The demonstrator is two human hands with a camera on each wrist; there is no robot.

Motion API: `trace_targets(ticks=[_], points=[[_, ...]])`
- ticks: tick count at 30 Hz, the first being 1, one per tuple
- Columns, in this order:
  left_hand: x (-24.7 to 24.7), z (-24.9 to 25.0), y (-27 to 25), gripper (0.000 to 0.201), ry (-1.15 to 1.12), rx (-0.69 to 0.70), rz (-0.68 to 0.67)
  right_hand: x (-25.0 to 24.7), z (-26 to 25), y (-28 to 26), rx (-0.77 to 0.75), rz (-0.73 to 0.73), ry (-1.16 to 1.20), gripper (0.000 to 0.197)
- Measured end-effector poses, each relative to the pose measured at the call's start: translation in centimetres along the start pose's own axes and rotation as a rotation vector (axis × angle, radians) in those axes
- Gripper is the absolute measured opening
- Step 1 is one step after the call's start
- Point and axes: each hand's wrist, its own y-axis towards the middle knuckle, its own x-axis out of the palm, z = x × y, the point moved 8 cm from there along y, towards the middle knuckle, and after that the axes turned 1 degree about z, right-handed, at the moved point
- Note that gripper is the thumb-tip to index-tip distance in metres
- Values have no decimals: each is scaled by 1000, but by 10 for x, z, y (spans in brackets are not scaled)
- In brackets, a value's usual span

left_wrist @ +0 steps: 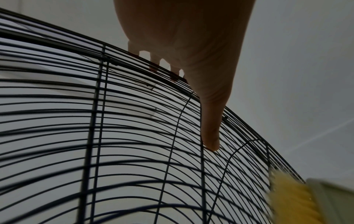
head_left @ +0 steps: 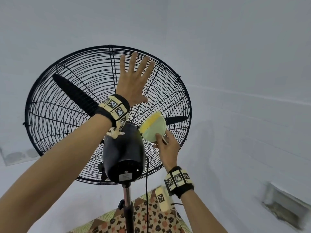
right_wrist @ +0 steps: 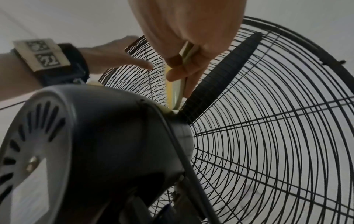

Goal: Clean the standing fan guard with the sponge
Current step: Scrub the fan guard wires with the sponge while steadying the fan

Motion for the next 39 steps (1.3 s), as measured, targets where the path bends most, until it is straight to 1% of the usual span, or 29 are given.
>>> trace_targets(ticks=[2,4,7,8,9,11,13,14,15,16,18,19,20,21,22,24,25,26,28,31,32,33,34,35,37,38,39], points=[[-1,0,-1,143,3,2,7,0,-4,0,-35,-4,-4,23],[-3,1,-1,143,4,2,5,-6,-7,3,-60,45,-16,23],[-2,2,0,143,1,-2,3,-29,-10,12,-28,280,48,18],[-1,2,0,143,5,-2,2,-34,-10,13,-21,327,77,15],[-1,2,0,143,8,-3,1,-33,-12,12,-29,324,81,13],[0,1,0,142,8,-7,1,-18,-12,6,-63,183,25,14],[0,1,0,142,2,-8,1,-2,-8,-1,-105,29,-55,20],[0,1,0,142,-2,-6,0,0,-8,-2,-121,8,-71,21],[0,1,0,143,-4,-5,1,-2,-9,1,-130,32,-71,21],[0,1,0,143,-5,-4,2,-7,-9,5,-126,89,-61,21],[0,2,0,142,-2,0,0,-22,-14,12,-107,237,-17,20],[0,2,0,142,-1,0,0,-26,-15,13,-105,282,0,20],[-1,2,0,142,-1,-2,-1,-25,-16,12,-107,288,10,21],[-1,2,0,142,-5,-3,-3,-22,-16,9,-126,256,-13,22],[0,1,0,142,-10,-4,-2,-16,-16,6,-164,186,-62,21],[0,0,0,142,-12,-3,3,-1,-14,-2,-242,8,-186,21],[0,0,-1,142,-13,-1,5,3,-13,-3,-258,-43,-229,21],[0,0,0,142,-15,1,7,3,-14,-1,-266,-56,-242,22],[-1,1,-1,143,-21,2,9,-4,-22,7,-305,6,-249,25],[0,2,0,142,-20,0,8,-28,-31,19,-298,230,-202,24],[0,2,0,142,-16,-1,5,-33,-31,20,-295,278,-196,22],[0,1,0,142,-14,-3,2,-32,-31,18,-301,277,-206,21],[1,1,0,142,-18,-4,2,-26,-32,14,-318,223,-213,21],[1,1,1,143,-23,-4,4,-15,-34,8,-349,131,-237,23],[1,1,1,142,-24,0,7,7,-38,-6,-468,-46,-340,26],[1,1,1,142,-24,2,9,10,-40,-7,-506,-72,-383,26],[0,1,0,142,-23,2,12,6,-42,-4,-508,-33,-397,26]])
